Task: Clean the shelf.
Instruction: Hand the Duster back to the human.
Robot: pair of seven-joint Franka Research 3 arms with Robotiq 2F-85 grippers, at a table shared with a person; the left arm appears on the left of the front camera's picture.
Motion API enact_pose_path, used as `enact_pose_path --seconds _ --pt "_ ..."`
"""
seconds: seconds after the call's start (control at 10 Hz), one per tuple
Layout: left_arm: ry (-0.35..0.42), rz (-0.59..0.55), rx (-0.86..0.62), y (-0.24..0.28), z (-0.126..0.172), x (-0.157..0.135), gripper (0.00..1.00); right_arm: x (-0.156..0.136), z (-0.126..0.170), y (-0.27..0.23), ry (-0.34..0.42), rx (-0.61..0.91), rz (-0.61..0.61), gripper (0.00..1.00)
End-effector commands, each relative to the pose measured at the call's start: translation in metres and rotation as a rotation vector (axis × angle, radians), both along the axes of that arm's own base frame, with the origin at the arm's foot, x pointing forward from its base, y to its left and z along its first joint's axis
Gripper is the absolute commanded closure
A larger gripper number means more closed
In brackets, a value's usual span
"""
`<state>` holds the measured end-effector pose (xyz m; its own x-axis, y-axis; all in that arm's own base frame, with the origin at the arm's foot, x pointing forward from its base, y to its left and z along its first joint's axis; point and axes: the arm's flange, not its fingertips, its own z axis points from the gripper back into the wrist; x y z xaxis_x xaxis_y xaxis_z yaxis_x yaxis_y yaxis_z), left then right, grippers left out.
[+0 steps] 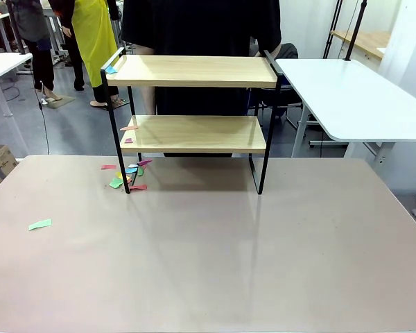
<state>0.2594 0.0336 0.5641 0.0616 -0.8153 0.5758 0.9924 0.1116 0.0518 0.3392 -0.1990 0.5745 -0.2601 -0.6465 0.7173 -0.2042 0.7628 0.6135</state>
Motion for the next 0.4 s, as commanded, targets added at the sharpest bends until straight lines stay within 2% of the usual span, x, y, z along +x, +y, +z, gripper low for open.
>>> enact_pose_path --seconds 0.0,0.3 --pt "-0.007 -0.010 -0.015 -0.0013 0.0004 0.0005 0.00 -0.0018 -0.0020 0.0006 -0.004 -0.002 -0.001 0.00" --pt "-0.007 -0.010 -0.015 -0.0013 0.0004 0.0005 0.00 -0.0018 -0.0020 0.0006 -0.004 -0.002 -0.001 0.00"
